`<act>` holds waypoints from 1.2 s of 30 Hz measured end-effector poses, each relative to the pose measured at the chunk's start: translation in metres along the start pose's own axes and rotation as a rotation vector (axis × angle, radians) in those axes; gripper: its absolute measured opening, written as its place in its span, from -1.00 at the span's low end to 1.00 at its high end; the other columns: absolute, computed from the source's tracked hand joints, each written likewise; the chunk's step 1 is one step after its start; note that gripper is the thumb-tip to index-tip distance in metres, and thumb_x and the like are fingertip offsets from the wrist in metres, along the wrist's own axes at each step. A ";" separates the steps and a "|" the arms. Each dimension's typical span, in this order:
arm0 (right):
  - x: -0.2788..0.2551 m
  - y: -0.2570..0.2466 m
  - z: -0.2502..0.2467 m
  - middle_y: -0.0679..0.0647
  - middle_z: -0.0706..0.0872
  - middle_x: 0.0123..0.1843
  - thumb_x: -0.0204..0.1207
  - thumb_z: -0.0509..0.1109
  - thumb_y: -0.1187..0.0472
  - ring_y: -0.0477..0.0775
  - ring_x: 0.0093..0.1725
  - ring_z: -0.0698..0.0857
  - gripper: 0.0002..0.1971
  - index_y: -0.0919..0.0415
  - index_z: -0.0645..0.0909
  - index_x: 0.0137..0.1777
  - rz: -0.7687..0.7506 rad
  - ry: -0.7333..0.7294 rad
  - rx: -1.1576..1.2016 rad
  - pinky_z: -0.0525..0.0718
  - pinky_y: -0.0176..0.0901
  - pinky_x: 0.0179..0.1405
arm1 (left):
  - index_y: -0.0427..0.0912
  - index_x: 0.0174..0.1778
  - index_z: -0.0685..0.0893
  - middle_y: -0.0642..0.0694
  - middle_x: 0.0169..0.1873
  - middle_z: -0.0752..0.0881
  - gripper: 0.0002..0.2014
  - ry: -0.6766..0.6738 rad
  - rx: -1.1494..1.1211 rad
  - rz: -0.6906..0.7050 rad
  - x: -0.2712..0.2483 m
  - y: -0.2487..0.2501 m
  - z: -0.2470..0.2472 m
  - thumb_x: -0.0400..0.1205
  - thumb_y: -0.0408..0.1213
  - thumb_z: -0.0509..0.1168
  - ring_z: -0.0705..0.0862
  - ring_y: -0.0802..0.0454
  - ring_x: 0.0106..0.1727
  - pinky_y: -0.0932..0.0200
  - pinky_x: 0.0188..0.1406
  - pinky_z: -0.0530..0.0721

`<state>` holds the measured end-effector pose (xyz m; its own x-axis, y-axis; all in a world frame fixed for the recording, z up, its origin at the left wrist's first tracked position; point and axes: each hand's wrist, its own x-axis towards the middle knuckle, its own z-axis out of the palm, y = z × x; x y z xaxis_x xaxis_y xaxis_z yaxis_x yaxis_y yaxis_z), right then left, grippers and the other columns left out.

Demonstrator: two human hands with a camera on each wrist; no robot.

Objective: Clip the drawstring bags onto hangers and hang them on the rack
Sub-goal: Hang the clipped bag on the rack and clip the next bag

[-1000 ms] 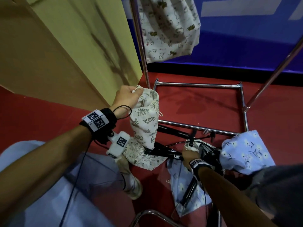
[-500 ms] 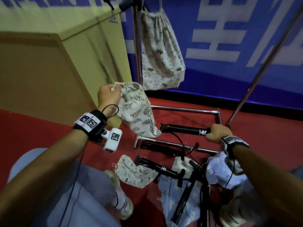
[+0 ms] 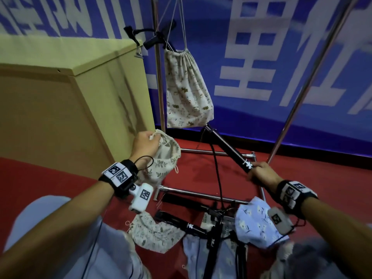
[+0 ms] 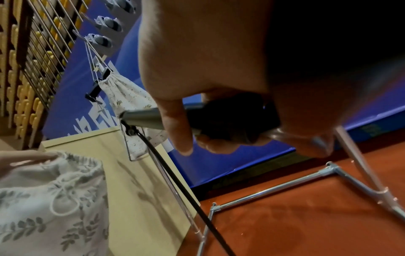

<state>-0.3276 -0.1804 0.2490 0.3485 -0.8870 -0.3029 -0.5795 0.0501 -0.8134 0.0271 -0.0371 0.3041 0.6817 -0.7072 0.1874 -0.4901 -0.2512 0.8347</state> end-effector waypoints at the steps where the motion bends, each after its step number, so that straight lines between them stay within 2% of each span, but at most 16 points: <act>1: 0.000 -0.002 0.005 0.16 0.49 -0.55 0.04 0.41 0.36 0.07 -0.52 0.41 -0.87 0.15 0.61 -0.42 -0.012 -0.011 0.060 0.22 -0.18 -0.49 | -0.32 -0.38 0.61 -0.06 -0.51 0.46 -0.64 -0.010 -0.010 0.000 0.001 0.001 0.004 0.69 -0.17 0.29 0.33 0.15 -0.55 0.18 -0.57 0.26; 5: -0.005 -0.015 0.025 0.17 0.52 -0.38 0.04 0.36 0.44 0.07 -0.44 0.41 -0.79 0.18 0.59 -0.33 -0.069 -0.163 0.313 0.20 -0.14 -0.45 | -0.30 -0.27 0.69 0.02 -0.48 0.58 -0.65 -0.083 -0.028 0.027 0.003 0.007 0.021 0.70 -0.11 0.28 0.47 0.11 -0.45 0.20 -0.43 0.36; 7: -0.005 -0.025 0.034 0.23 0.75 -0.06 0.02 0.36 0.46 0.19 -0.10 0.71 -0.54 0.34 0.73 0.00 -0.104 -0.285 0.512 0.48 -0.10 -0.28 | -0.25 -0.23 0.74 -0.05 -0.46 0.66 -0.67 -0.129 -0.050 0.051 0.002 0.009 0.030 0.71 -0.10 0.28 0.53 0.10 -0.40 0.18 -0.35 0.42; 8: -0.004 -0.033 0.036 0.23 0.77 0.17 0.04 0.35 0.48 0.19 0.18 0.75 -0.43 0.38 0.71 0.15 -0.114 -0.336 0.617 0.62 -0.03 -0.04 | -0.24 -0.19 0.77 -0.14 -0.39 0.72 -0.69 -0.153 -0.050 0.066 0.001 0.010 0.035 0.71 -0.10 0.28 0.56 0.10 -0.36 0.17 -0.33 0.44; 10: -0.006 -0.052 0.040 0.17 0.65 0.49 0.10 0.29 0.53 0.12 0.50 0.61 -0.54 0.38 0.67 0.07 -0.150 -0.412 0.807 0.55 0.21 0.45 | -0.19 -0.19 0.76 -0.13 -0.35 0.72 -0.70 -0.208 -0.013 0.086 -0.004 0.012 0.042 0.73 -0.09 0.28 0.54 0.13 -0.37 0.17 -0.35 0.42; 13: -0.012 -0.077 0.036 0.11 0.61 0.56 0.11 0.31 0.52 0.05 0.61 0.49 -0.71 0.26 0.63 -0.17 -0.244 -0.472 0.879 0.33 0.25 0.66 | -0.25 -0.24 0.68 0.04 -0.49 0.49 -0.67 -0.260 0.000 0.113 -0.010 0.013 0.050 0.73 -0.08 0.28 0.39 0.21 -0.51 0.17 -0.44 0.33; 17: -0.015 -0.090 0.032 0.19 0.70 0.45 0.09 0.31 0.50 0.01 0.57 0.54 -0.63 0.30 0.59 -0.06 -0.309 -0.438 0.874 0.32 0.05 0.64 | -0.38 -0.12 0.69 0.05 -0.57 0.28 -0.66 -0.343 -0.086 0.047 -0.021 0.017 0.057 0.76 -0.13 0.28 0.20 0.21 -0.67 0.29 -0.68 0.15; 19: -0.015 -0.092 0.032 0.35 0.68 0.39 0.14 0.29 0.51 0.09 0.63 0.46 -0.70 0.31 0.56 -0.10 -0.342 -0.455 0.866 0.33 0.13 0.60 | -0.40 -0.05 0.71 0.04 -0.59 0.27 -0.65 -0.416 -0.087 0.007 -0.026 0.017 0.058 0.76 -0.12 0.28 0.19 0.19 -0.68 0.29 -0.70 0.13; 21: -0.014 -0.093 0.033 0.23 0.71 0.38 0.20 0.30 0.51 0.10 0.61 0.50 -0.73 0.29 0.46 -0.10 -0.391 -0.477 0.835 0.45 0.19 0.51 | -0.44 -0.05 0.70 0.06 -0.62 0.27 -0.61 -0.476 -0.050 -0.027 -0.030 0.015 0.059 0.75 -0.10 0.30 0.19 0.18 -0.68 0.30 -0.70 0.14; 23: -0.014 -0.093 0.035 0.27 0.73 0.27 0.27 0.34 0.48 0.15 0.24 0.73 -0.78 0.26 0.43 -0.14 -0.407 -0.433 0.781 0.66 0.13 0.14 | -0.47 -0.05 0.68 0.05 -0.61 0.28 -0.58 -0.505 -0.020 -0.060 -0.032 0.010 0.060 0.74 -0.08 0.30 0.19 0.18 -0.68 0.32 -0.69 0.15; 25: -0.015 -0.092 0.035 0.30 0.63 -0.06 0.35 0.44 0.43 0.18 -0.18 0.64 -0.80 0.24 0.49 -0.12 -0.407 -0.340 0.678 0.62 -0.01 -0.20 | -0.44 -0.07 0.71 0.03 -0.58 0.27 -0.59 -0.503 -0.022 -0.069 -0.034 0.004 0.060 0.74 -0.08 0.29 0.19 0.17 -0.67 0.32 -0.69 0.15; 28: -0.015 -0.088 0.034 0.16 0.49 -0.28 0.40 0.45 0.54 0.11 -0.32 0.49 -0.76 0.28 0.49 -0.08 -0.400 -0.260 0.485 0.49 -0.16 -0.39 | -0.33 -0.11 0.72 0.07 -0.60 0.23 -0.66 -0.400 -0.064 -0.094 -0.034 -0.005 0.058 0.75 -0.10 0.28 0.16 0.18 -0.66 0.31 -0.69 0.13; 30: -0.014 -0.083 0.034 0.04 0.50 -0.32 0.36 0.44 0.60 0.06 -0.33 0.46 -0.71 0.19 0.56 -0.15 -0.396 -0.253 0.349 0.44 -0.12 -0.37 | -0.36 -0.16 0.72 0.11 -0.66 0.27 -0.66 -0.310 -0.114 -0.129 -0.030 -0.010 0.057 0.76 -0.14 0.28 0.18 0.21 -0.69 0.35 -0.71 0.15; 32: -0.009 -0.075 0.036 -0.02 0.61 -0.21 0.29 0.47 0.57 0.02 -0.21 0.57 -0.59 0.03 0.70 -0.04 -0.385 -0.215 0.161 0.52 -0.04 -0.19 | -0.24 -0.20 0.75 0.12 -0.64 0.48 -0.71 -0.203 -0.160 -0.151 -0.026 -0.009 0.054 0.76 -0.19 0.28 0.31 0.25 -0.67 0.40 -0.72 0.22; 34: -0.004 -0.067 0.036 0.00 0.67 -0.07 0.25 0.48 0.49 0.12 -0.02 0.67 -0.58 0.06 0.69 0.05 -0.406 -0.146 -0.124 0.59 0.08 0.02 | -0.16 -0.21 0.75 0.01 -0.42 0.68 -0.77 -0.093 -0.200 -0.124 -0.020 -0.011 0.048 0.75 -0.26 0.30 0.53 0.16 -0.43 0.49 -0.62 0.35; 36: -0.004 -0.063 0.034 -0.08 0.62 -0.07 0.30 0.38 0.32 0.16 0.06 0.67 -0.66 -0.01 0.65 0.05 -0.467 -0.056 -0.504 0.56 0.08 0.01 | -0.12 -0.25 0.77 -0.02 -0.30 0.75 -0.79 -0.090 -0.294 -0.045 -0.014 -0.016 0.042 0.69 -0.40 0.36 0.64 0.05 -0.21 0.51 -0.33 0.52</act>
<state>-0.2680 -0.1641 0.2846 0.6746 -0.7381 -0.0136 -0.6265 -0.5627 -0.5393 0.0025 -0.0506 0.2662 0.6422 -0.7584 0.1115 -0.2738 -0.0911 0.9575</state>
